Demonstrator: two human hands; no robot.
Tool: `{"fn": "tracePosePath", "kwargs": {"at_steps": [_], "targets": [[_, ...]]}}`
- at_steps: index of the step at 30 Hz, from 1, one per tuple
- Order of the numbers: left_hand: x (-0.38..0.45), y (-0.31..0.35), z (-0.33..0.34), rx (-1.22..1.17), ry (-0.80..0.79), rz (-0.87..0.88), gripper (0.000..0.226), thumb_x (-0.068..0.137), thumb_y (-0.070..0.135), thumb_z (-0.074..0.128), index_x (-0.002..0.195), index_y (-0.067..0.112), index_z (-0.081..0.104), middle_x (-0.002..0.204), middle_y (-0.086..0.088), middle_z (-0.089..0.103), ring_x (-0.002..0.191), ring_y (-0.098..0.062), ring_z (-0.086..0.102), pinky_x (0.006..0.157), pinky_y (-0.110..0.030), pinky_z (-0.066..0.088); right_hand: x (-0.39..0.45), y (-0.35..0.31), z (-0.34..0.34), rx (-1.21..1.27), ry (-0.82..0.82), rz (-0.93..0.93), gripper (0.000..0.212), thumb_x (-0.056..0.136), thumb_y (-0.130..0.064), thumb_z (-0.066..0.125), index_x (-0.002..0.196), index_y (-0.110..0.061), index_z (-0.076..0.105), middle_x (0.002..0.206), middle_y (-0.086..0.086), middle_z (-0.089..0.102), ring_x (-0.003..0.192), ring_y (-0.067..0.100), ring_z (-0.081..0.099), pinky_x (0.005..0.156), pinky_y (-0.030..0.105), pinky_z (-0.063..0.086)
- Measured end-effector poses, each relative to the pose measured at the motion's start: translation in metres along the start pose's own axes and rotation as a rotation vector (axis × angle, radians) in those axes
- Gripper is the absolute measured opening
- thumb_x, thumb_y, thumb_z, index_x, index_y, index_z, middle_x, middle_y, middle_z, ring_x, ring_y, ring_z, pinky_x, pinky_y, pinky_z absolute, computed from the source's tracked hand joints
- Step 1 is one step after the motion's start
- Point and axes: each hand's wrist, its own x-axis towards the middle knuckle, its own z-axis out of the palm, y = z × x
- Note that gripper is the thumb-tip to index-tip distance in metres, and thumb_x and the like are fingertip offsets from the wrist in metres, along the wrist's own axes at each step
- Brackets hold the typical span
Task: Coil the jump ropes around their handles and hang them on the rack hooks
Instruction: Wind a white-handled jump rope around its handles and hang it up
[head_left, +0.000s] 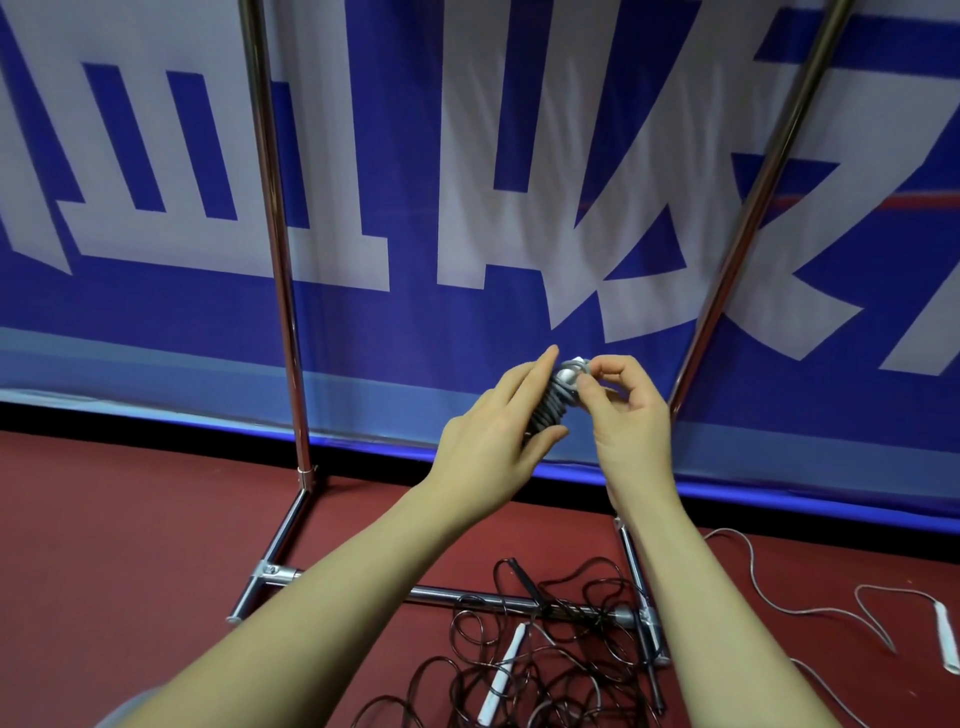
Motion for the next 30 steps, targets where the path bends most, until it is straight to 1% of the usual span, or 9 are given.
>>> {"fn": "tracePosePath", "kwargs": {"at_steps": [5,10,14,18,19,22,25,27,30], "targets": [[0.003,-0.001,-0.003,0.012,0.012,-0.024,0.067,0.098,0.041,0.049,0.152,0.039,0.009,0.15,0.025,0.029,0.111,-0.013,0.046,0.077,-0.034,0.048,-0.001,-0.006,-0.001,0.077,-0.056,-0.032,0.018,0.092,0.004,0.055,0.087,-0.013,0.059,0.084,-0.013,0.069,0.08,0.006,0.068,0.079,0.022,0.055],[0.002,-0.005,-0.011,-0.093,0.02,0.048,0.061,0.096,0.039,0.052,0.146,0.048,0.019,0.149,0.032,0.025,0.121,-0.009,0.046,0.088,-0.042,0.05,0.0,-0.008,-0.001,0.15,-0.037,-0.039,0.019,0.092,0.005,0.055,0.087,-0.013,0.059,0.082,-0.016,0.068,0.084,0.01,0.07,0.076,0.026,0.058],[0.003,-0.005,-0.01,-0.083,0.124,0.047,0.058,0.095,0.035,0.057,0.146,0.042,0.031,0.141,0.027,0.039,0.12,-0.003,0.047,0.078,-0.038,0.053,0.002,-0.005,-0.001,0.16,-0.034,-0.001,0.018,0.091,0.001,0.059,0.089,-0.016,0.064,0.087,-0.013,0.072,0.089,0.013,0.07,0.081,0.035,0.058],[0.004,-0.007,-0.01,-0.049,0.112,0.018,0.059,0.093,0.037,0.06,0.146,0.04,0.034,0.137,0.023,0.044,0.115,0.001,0.045,0.077,-0.036,0.052,0.004,-0.001,-0.001,0.074,0.01,-0.031,0.018,0.089,-0.006,0.063,0.09,-0.023,0.069,0.103,0.006,0.07,0.095,0.009,0.064,0.085,0.022,0.05],[0.003,-0.007,-0.01,-0.061,0.092,0.036,0.06,0.093,0.037,0.061,0.146,0.04,0.034,0.135,0.023,0.045,0.115,0.002,0.044,0.077,-0.035,0.051,0.005,-0.001,-0.001,0.083,0.033,-0.026,0.019,0.089,-0.007,0.064,0.088,-0.025,0.07,0.103,0.008,0.069,0.095,0.011,0.062,0.085,0.022,0.049],[0.001,-0.006,-0.011,-0.115,0.013,0.083,0.062,0.091,0.036,0.063,0.146,0.041,0.034,0.134,0.025,0.044,0.113,0.003,0.046,0.081,-0.034,0.05,0.007,0.003,-0.003,0.111,0.066,-0.011,0.025,0.09,-0.01,0.063,0.083,-0.031,0.075,0.106,0.015,0.066,0.097,0.022,0.06,0.089,0.034,0.05],[0.0,-0.006,-0.01,-0.103,-0.007,0.108,0.064,0.092,0.036,0.062,0.147,0.042,0.031,0.134,0.025,0.042,0.111,0.003,0.046,0.08,-0.032,0.05,0.006,0.004,-0.002,0.147,0.082,0.024,0.026,0.089,-0.013,0.064,0.081,-0.035,0.076,0.114,0.026,0.059,0.09,0.021,0.059,0.08,0.034,0.05],[0.0,-0.006,-0.009,-0.088,0.018,0.121,0.064,0.092,0.035,0.062,0.147,0.041,0.031,0.135,0.023,0.043,0.111,0.001,0.047,0.077,-0.032,0.051,0.005,0.005,-0.001,0.162,0.106,0.043,0.022,0.088,-0.014,0.066,0.081,-0.032,0.077,0.11,0.024,0.061,0.084,0.018,0.059,0.076,0.033,0.047],[-0.001,-0.008,-0.004,-0.053,0.08,0.137,0.063,0.091,0.035,0.062,0.147,0.038,0.033,0.135,0.02,0.046,0.11,-0.004,0.05,0.071,-0.034,0.053,0.005,0.006,0.001,0.195,0.113,0.077,0.018,0.089,-0.009,0.065,0.094,-0.024,0.073,0.091,0.007,0.066,0.076,0.013,0.059,0.069,0.029,0.049]]}}
